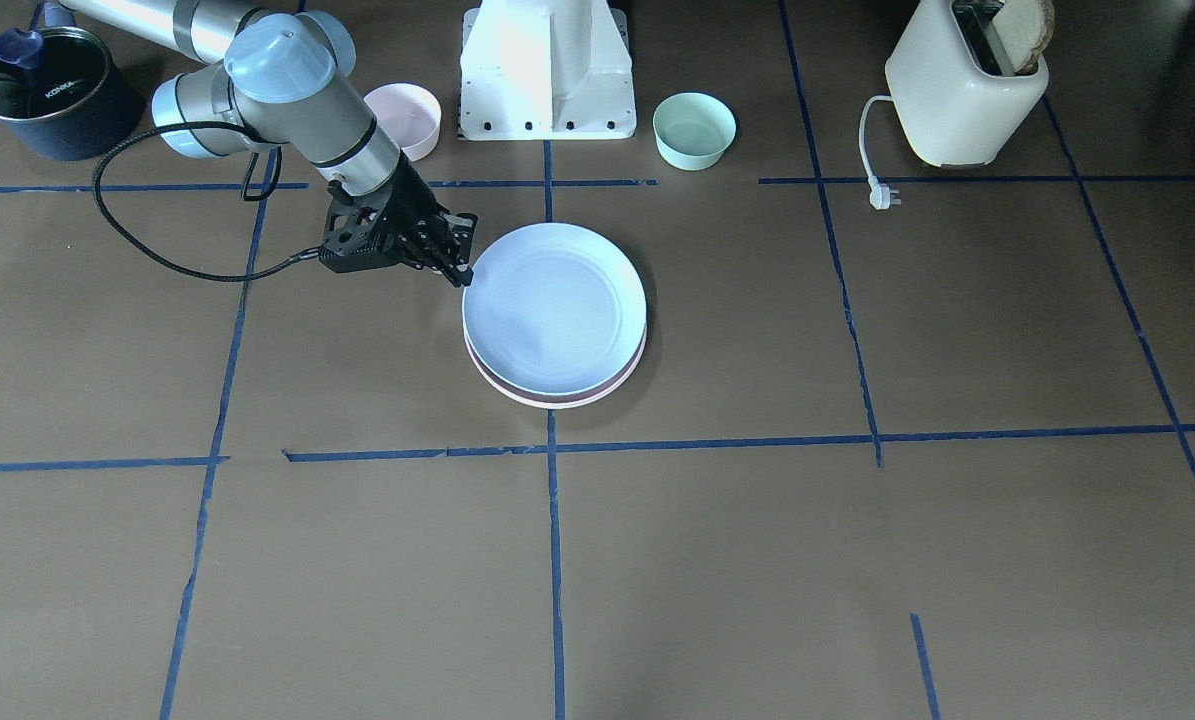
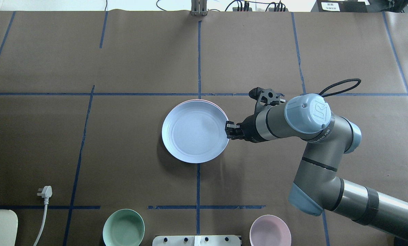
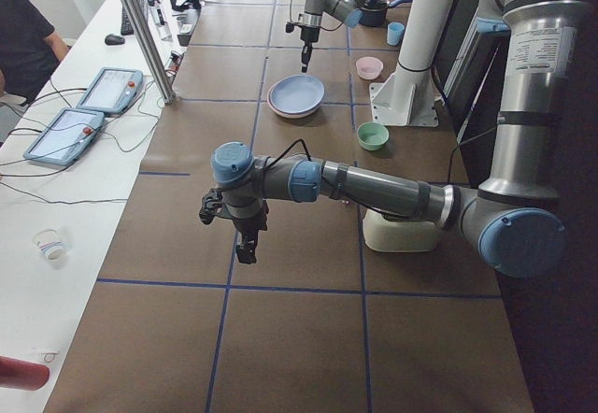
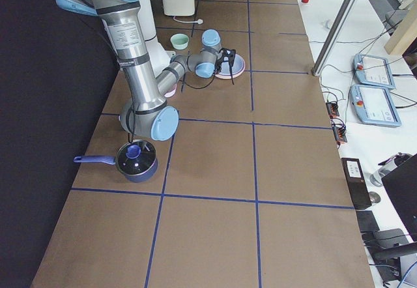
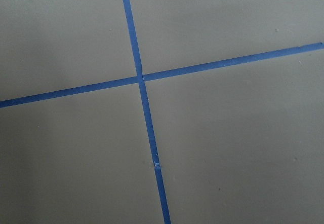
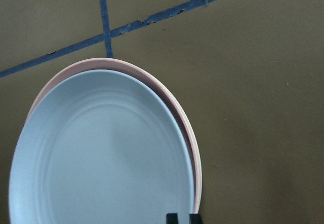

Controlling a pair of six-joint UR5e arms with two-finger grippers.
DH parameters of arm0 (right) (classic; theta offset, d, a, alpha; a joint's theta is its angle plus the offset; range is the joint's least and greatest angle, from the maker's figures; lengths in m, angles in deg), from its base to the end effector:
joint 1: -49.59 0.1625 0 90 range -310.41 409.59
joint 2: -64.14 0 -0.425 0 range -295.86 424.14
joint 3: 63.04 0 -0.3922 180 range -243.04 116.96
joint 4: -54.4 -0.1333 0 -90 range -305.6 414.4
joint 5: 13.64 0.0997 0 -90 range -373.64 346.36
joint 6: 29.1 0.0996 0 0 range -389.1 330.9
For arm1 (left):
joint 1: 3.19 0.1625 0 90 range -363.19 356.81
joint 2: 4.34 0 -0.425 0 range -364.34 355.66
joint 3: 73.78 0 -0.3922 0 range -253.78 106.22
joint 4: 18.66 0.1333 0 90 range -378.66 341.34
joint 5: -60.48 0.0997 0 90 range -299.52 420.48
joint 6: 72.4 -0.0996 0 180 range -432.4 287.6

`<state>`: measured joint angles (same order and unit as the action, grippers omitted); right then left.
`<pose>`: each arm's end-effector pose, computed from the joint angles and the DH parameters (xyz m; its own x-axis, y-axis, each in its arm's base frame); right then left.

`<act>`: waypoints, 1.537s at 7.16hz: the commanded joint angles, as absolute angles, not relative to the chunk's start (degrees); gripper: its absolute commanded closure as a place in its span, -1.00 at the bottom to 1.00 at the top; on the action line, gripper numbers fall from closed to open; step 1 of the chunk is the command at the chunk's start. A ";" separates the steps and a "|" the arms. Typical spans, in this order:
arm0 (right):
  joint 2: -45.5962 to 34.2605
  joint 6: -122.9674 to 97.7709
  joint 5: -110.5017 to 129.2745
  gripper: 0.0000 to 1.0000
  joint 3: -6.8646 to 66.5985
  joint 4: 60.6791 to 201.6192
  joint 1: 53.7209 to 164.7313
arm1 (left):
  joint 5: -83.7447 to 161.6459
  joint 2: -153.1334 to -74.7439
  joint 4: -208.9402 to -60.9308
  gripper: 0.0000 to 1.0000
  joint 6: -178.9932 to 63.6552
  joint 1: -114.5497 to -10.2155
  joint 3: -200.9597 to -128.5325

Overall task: Stack three plates with pink and blue
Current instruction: 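Open the right gripper and pull it back from the stack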

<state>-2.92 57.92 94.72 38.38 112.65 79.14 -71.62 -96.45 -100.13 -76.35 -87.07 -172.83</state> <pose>-0.4858 -0.3926 0.2797 0.3631 0.1492 0.9197 -0.1989 0.9768 -0.0799 -0.0125 -0.5076 0.5805 0.7254 0.1779 -0.6650 -0.1568 0.9833 0.0919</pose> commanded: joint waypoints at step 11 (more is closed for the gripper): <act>-30.40 -13.36 119.60 -1.00 47.81 136.49 122.22 | -74.06 -96.37 -99.52 -1.00 -76.53 -93.35 -169.34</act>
